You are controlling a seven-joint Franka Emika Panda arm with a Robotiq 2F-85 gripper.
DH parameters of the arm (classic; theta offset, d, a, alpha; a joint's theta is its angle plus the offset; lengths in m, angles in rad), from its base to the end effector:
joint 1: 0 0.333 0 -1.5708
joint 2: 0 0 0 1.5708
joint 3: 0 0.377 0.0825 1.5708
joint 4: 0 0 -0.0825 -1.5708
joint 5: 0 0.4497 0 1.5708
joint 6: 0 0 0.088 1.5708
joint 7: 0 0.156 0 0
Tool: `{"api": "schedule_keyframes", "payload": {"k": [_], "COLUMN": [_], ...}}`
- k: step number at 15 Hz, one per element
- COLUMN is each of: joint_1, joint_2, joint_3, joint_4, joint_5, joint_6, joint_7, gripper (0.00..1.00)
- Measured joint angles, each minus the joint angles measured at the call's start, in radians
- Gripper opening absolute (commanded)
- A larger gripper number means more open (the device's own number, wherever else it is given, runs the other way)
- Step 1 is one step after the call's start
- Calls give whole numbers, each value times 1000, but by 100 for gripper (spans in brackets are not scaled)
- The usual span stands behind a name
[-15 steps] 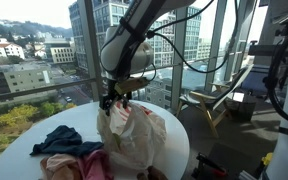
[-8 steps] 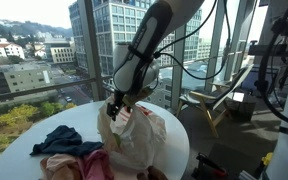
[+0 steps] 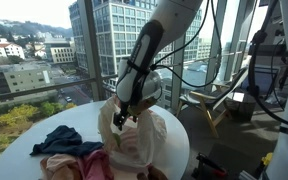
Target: Take the items out of the white plastic bag.
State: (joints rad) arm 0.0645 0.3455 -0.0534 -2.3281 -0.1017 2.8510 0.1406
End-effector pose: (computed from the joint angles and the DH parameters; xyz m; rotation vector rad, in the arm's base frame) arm 0.5958 0.0093 0.1578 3.0868 -0.0461 0.2795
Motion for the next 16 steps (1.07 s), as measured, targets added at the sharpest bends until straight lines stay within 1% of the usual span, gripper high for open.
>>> {"api": "schedule_keyframes", "payload": {"k": [5, 9, 13, 16], "joint_1": [5, 35, 72, 87], "joint_2": [84, 141, 170, 187], "joint_3": [-44, -41, -35, -35], "joint_4": [20, 35, 54, 81], "joint_5": [-10, -10, -10, -10], "joint_6": [44, 69, 90, 99], "joint_7": [1, 1, 1, 1], "gripper": [100, 100, 100, 100]}}
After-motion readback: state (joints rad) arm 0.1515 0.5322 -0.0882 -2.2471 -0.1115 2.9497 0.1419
